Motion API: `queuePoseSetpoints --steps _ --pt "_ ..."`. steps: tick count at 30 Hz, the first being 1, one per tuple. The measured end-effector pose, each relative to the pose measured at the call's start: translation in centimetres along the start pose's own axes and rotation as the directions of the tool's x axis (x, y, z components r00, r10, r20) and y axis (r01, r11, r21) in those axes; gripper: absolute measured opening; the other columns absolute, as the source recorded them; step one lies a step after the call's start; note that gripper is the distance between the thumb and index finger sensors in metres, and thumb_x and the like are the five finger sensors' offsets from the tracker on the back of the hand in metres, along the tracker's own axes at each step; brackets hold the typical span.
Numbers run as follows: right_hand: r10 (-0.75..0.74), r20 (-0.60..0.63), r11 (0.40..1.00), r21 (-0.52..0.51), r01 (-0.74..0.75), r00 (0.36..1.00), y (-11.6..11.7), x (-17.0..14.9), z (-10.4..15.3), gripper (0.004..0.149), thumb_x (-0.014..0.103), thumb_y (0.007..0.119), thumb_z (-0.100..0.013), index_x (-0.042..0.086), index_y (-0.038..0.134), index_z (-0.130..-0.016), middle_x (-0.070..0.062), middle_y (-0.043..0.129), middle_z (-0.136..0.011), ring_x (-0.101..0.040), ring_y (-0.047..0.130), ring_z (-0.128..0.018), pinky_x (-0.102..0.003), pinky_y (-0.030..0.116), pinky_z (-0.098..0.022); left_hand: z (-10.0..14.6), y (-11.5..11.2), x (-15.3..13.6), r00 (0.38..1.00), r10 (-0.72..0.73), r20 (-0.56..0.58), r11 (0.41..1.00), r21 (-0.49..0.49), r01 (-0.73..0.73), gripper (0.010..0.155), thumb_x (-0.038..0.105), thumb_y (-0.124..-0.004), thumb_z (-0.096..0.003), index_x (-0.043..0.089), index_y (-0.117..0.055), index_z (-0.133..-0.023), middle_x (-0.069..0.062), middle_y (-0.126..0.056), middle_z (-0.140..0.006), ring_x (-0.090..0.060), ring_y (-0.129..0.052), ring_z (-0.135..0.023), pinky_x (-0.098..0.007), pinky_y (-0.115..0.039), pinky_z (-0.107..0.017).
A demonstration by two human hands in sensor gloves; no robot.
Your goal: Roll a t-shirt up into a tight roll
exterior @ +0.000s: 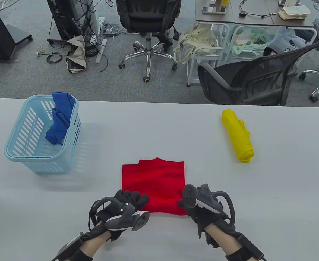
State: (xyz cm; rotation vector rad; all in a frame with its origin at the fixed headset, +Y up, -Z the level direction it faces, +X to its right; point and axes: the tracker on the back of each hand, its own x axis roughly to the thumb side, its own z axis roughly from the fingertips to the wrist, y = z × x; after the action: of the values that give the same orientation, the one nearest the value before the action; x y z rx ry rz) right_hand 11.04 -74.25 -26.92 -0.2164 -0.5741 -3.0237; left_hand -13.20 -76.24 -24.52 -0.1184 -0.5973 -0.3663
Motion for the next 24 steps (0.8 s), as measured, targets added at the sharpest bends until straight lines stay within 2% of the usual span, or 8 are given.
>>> queuePoseSetpoints --steps 3,5,8,10,12,16,20,24 --pt "0.090 -0.007 0.988 -0.125 -0.090 0.996 -1.0 0.5 1.1 0.071 0.052 0.061 -0.064 0.018 0.033 -0.119 -0.020 0.045 -0.115 -0.034 0.075 -0.089 -0.052 0.064 -0.064 0.1 0.1 0.0 0.999 0.045 0.006 0.999 -0.004 -0.045 0.069 0.051 -0.069 -0.0496 0.028 -0.050 -0.111 -0.006 -0.071 -0.109 -0.028 -0.081 -0.091 -0.052 -0.070 -0.072" --pt "0.146 0.092 0.973 -0.194 -0.126 0.985 -1.6 1.3 1.9 0.067 0.048 0.065 -0.063 0.023 0.034 -0.118 -0.018 0.038 -0.116 -0.034 0.067 -0.095 -0.053 0.059 -0.068 0.0 0.0 0.2 1.000 0.006 0.003 1.000 0.001 -0.006 0.069 0.051 -0.069 -0.0495 0.028 -0.050 -0.111 -0.005 -0.072 -0.108 -0.026 -0.082 -0.090 -0.051 -0.071 -0.072" --pt "0.108 0.193 0.986 -0.146 -0.081 0.975 -1.3 2.6 2.5 0.067 0.052 0.069 -0.061 0.024 0.042 -0.115 -0.015 0.043 -0.116 -0.037 0.066 -0.098 -0.054 0.059 -0.068 -0.3 0.2 0.1 1.000 0.008 0.007 1.000 0.021 -0.008 0.065 0.049 -0.070 -0.0501 0.028 -0.054 -0.109 -0.003 -0.078 -0.104 -0.024 -0.087 -0.086 -0.049 -0.074 -0.070" --pt "0.128 0.262 0.991 -0.068 -0.114 0.956 -0.1 3.8 2.3 0.071 0.053 0.071 -0.059 0.023 0.042 -0.116 -0.015 0.045 -0.117 -0.042 0.061 -0.101 -0.055 0.058 -0.068 -0.4 0.6 -0.5 0.994 0.106 0.024 0.994 0.025 -0.106 0.059 0.047 -0.070 -0.0505 0.028 -0.061 -0.106 0.000 -0.085 -0.097 -0.020 -0.092 -0.080 -0.046 -0.079 -0.067" --pt "0.244 0.227 0.968 -0.114 -0.223 0.943 0.8 4.4 2.0 0.075 0.052 0.071 -0.059 0.023 0.034 -0.117 -0.014 0.043 -0.117 -0.041 0.059 -0.103 -0.056 0.057 -0.069 -0.4 0.6 -1.5 0.955 0.293 0.033 0.956 -0.015 -0.293 0.057 0.045 -0.071 -0.0504 0.026 -0.067 -0.104 -0.002 -0.090 -0.092 -0.020 -0.096 -0.074 -0.046 -0.082 -0.063" --pt "0.241 0.221 0.968 -0.126 -0.217 0.945 0.9 4.5 1.5 0.063 0.047 0.064 -0.063 0.027 0.037 -0.116 -0.011 0.050 -0.115 -0.037 0.064 -0.101 -0.053 0.059 -0.069 -0.3 0.1 -2.9 0.870 0.493 0.017 0.869 -0.053 -0.491 0.057 0.043 -0.069 -0.0521 0.021 -0.066 -0.105 -0.005 -0.092 -0.089 -0.022 -0.097 -0.070 -0.047 -0.082 -0.061" --pt "0.142 0.255 0.988 -0.088 -0.124 0.956 0.4 4.1 1.3 0.058 0.043 0.060 -0.064 0.024 0.043 -0.116 -0.012 0.061 -0.109 -0.035 0.075 -0.091 -0.051 0.064 -0.066 0.0 0.0 -2.3 0.914 0.405 0.011 0.914 -0.021 -0.405 0.066 0.044 -0.066 -0.0535 0.025 -0.045 -0.113 -0.005 -0.087 -0.094 -0.023 -0.093 -0.075 -0.048 -0.079 -0.063" --pt "0.058 0.290 0.998 -0.032 -0.051 0.955 0.2 3.7 1.1 0.057 0.042 0.055 -0.064 0.021 0.044 -0.116 -0.012 0.068 -0.103 -0.031 0.082 -0.083 -0.048 0.068 -0.062 0.2 0.2 -1.0 0.979 0.204 0.022 0.979 0.004 -0.204 0.069 0.054 -0.064 -0.0507 0.029 -0.048 -0.113 -0.010 -0.072 -0.108 -0.031 -0.081 -0.091 -0.051 -0.072 -0.069"
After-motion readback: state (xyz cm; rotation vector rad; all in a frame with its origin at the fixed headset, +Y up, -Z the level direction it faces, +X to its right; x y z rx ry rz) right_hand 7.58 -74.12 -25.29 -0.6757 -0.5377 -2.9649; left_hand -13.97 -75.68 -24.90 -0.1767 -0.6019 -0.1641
